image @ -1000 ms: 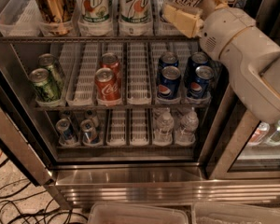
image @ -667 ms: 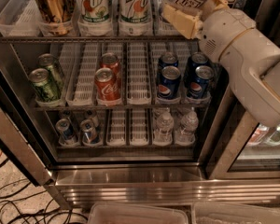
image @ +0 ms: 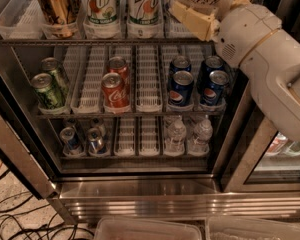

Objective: Pick blue plastic bottle from top shelf of fridge

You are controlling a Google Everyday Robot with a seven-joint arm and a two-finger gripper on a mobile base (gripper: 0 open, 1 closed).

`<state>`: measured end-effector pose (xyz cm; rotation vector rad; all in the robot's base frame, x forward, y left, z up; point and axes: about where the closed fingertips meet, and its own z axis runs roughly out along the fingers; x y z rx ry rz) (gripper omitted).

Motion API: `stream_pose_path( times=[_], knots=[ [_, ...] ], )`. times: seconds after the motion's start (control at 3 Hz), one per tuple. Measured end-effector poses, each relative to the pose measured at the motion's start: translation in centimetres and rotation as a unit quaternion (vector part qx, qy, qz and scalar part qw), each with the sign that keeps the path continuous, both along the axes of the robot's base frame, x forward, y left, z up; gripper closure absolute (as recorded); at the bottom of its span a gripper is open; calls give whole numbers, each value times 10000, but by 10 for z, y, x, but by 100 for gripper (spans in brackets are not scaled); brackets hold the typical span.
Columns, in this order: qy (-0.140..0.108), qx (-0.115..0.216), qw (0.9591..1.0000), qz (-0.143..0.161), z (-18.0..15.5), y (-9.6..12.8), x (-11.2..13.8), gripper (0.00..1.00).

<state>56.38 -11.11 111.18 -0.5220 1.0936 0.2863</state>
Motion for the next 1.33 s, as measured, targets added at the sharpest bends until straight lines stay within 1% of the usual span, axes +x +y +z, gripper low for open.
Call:
stream_pose_path(
  times=[0.33, 0.67, 1.0, 1.33],
  knots=[
    [-14, -123, 9999, 97, 3, 5, -13, 100],
    [257, -310, 9989, 235, -5, 12, -28, 100],
    [697, -475, 9953, 469, -27, 19, -42, 100],
    [1116, -603, 9894, 704, -53, 26, -56, 100]
  ],
)
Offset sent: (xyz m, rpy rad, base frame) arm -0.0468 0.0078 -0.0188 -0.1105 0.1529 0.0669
